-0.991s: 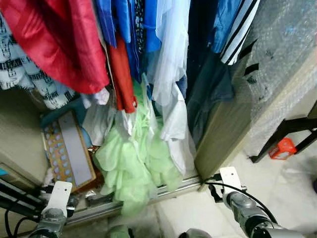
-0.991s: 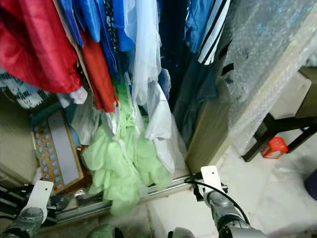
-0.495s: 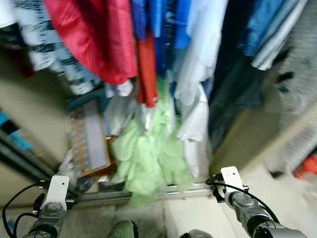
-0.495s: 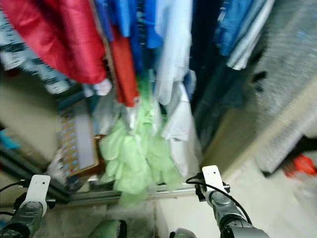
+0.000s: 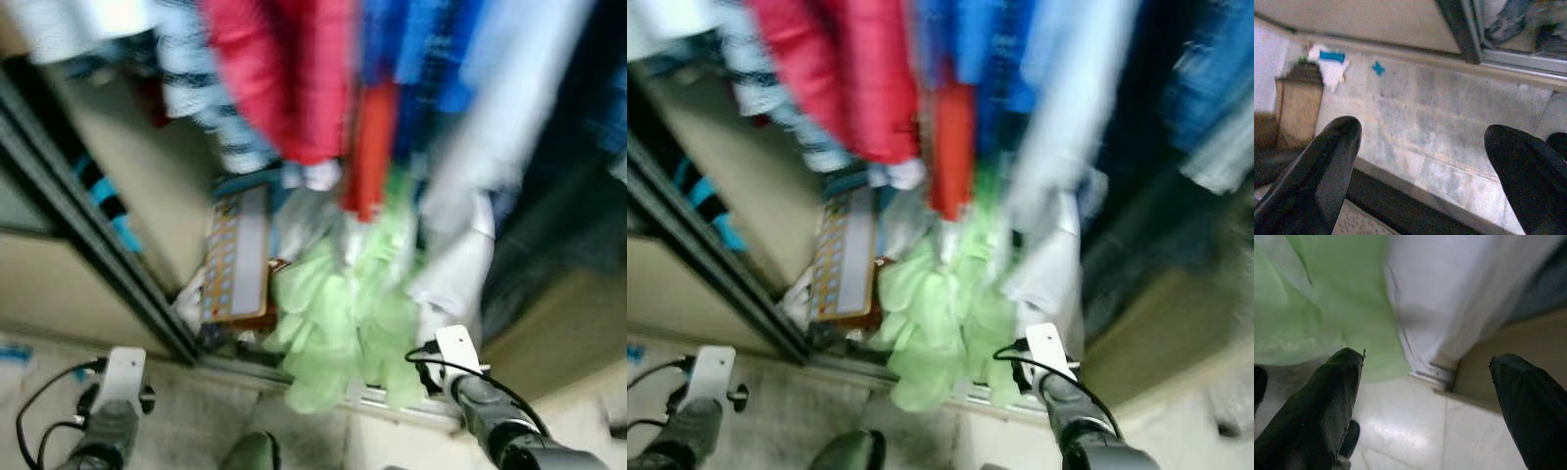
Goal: Clean up the room
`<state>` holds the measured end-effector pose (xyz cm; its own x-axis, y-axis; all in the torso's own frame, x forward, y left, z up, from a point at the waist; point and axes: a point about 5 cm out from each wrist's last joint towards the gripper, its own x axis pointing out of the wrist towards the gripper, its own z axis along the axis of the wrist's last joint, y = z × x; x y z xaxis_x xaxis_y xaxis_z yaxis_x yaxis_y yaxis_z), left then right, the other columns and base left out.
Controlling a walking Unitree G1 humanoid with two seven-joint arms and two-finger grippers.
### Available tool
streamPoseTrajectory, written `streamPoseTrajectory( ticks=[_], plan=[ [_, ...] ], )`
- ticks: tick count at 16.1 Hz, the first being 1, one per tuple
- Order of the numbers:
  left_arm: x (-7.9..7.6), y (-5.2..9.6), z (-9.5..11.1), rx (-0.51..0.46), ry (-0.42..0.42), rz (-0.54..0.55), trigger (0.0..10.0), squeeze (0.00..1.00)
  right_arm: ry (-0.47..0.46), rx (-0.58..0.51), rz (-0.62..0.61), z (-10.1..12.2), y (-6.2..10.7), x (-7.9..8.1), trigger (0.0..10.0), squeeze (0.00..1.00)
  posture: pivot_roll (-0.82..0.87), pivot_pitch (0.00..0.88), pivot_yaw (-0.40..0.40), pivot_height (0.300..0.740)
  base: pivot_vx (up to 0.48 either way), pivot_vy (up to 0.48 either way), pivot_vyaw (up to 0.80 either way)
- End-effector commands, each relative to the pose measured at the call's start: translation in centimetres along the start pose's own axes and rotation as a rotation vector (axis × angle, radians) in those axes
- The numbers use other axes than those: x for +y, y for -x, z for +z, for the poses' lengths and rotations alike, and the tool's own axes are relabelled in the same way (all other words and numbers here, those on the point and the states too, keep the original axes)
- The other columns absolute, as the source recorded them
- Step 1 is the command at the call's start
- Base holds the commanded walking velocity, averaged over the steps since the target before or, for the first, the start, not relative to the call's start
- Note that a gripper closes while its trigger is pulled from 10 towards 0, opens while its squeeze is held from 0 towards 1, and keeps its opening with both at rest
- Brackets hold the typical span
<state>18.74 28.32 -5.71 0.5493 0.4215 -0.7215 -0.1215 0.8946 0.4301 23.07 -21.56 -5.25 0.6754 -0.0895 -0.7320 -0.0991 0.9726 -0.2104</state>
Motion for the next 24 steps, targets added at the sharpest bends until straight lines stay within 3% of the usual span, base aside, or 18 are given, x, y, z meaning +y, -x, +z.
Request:
streamPoseTrajectory(
  ticks=[1, 3, 4, 6, 8, 9, 11, 12, 14, 15, 17, 19, 21, 23, 24],
  plan=[
    [0.2, 0.0, 0.2, -0.007, 0.015, 0.010, 10.0, 0.00, 0.007, -0.006, -0.006, 0.2, 0.0, -0.1, 10.0, 0.00, -0.02, 0.000, -0.010, 0.740, 0.000, 0.000, 0.76],
    [0.6, -0.2, 1.3, -0.050, 0.067, 0.029, 10.0, 0.00, -0.045, -0.054, -0.041, 1.2, -0.1, -0.8, 10.0, 0.00, -0.02, 0.000, -0.009, 0.740, 0.000, 0.000, 0.00],
    [1.1, -0.2, 2.4, -0.106, 0.112, 0.030, 10.0, 0.00, -0.117, -0.108, -0.078, 2.5, -0.1, -2.0, 10.0, 0.00, -0.03, 0.000, -0.005, 0.740, 0.000, 0.000, 0.00],
    [1.6, -0.2, 4.1, -0.203, 0.217, -0.013, 10.0, 0.00, -0.176, -0.202, -0.097, 4.5, -0.1, -3.0, 10.0, 0.00, -0.03, 0.000, -0.003, 0.740, 0.000, 0.000, 0.00],
    [1.1, 0.1, 5.7, -0.317, 0.358, -0.167, 10.0, 0.00, -0.218, -0.336, -0.093, 7.6, 0.1, -3.7, 10.0, 0.00, -0.03, 0.000, -0.004, 0.740, 0.000, 0.000, 0.00],
    [1.1, 0.1, 5.8, -0.329, 0.368, -0.183, 10.0, 0.00, -0.220, -0.348, -0.092, 7.8, 0.2, -3.7, 10.0, 0.00, -0.03, 0.000, -0.005, 0.740, 0.000, 0.000, 0.00],
    [1.3, 0.5, 5.8, -0.400, 0.348, -0.201, 10.0, 0.00, -0.097, -0.450, -0.125, 8.4, 0.9, -3.9, 10.0, 0.00, -0.04, 0.000, -0.003, 0.740, 0.000, 0.000, 0.00],
    [1.2, 1.1, 7.0, -0.500, 0.343, -0.199, 10.0, 0.00, 0.018, -0.583, -0.132, 9.9, 1.9, -4.2, 10.0, 0.00, -0.05, 0.000, 0.000, 0.740, 0.000, 0.000, 0.00],
    [0.7, 1.8, 8.2, -0.575, 0.355, -0.199, 10.0, 0.00, 0.063, -0.640, -0.083, 11.1, 2.3, -3.9, 10.0, 0.00, -0.05, 0.000, 0.001, 0.740, 0.000, 0.000, 0.00],
    [0.1, 2.7, 9.7, -0.663, 0.324, -0.215, 10.0, 0.00, 0.051, -0.600, 0.038, 12.0, 1.9, -2.4, 10.0, 0.00, -0.05, 0.000, -0.001, 0.740, 0.000, 0.000, 0.00],
    [-0.2, 4.0, 11.4, -0.749, 0.349, -0.203, 10.0, 0.00, -0.018, -0.577, 0.082, 12.3, 2.0, -1.6, 10.0, 0.00, -0.04, 0.000, -0.006, 0.740, 0.000, 0.000, 0.00],
    [-0.8, 6.6, 11.4, -0.858, 0.331, -0.220, 10.0, 0.00, -0.009, -0.645, 0.127, 11.2, 4.7, -0.6, 10.0, 0.00, -0.05, 0.000, -0.005, 0.740, 0.000, 0.000, 0.00],
    [-1.1, 8.7, 10.6, -0.913, 0.337, -0.220, 10.0, 0.00, 0.009, -0.685, 0.097, 9.9, 7.0, -0.8, 10.0, 0.00, -0.04, 0.000, -0.005, 0.740, 0.000, 0.000, 0.00],
    [-1.8, 11.1, 9.9, -0.964, 0.299, -0.240, 10.0, 0.00, 0.092, -0.763, 0.075, 9.0, 9.6, -1.0, 10.0, 0.00, -0.05, 0.000, -0.010, 0.740, 0.000, 0.000, 0.00],
    [-1.5, 11.4, 10.1, -0.967, 0.318, -0.223, 10.0, 0.00, 0.138, -0.797, 0.059, 8.5, 10.6, -1.4, 10.0, 0.00, -0.05, 0.000, -0.010, 0.740, 0.000, 0.000, 0.00]
  ],
)
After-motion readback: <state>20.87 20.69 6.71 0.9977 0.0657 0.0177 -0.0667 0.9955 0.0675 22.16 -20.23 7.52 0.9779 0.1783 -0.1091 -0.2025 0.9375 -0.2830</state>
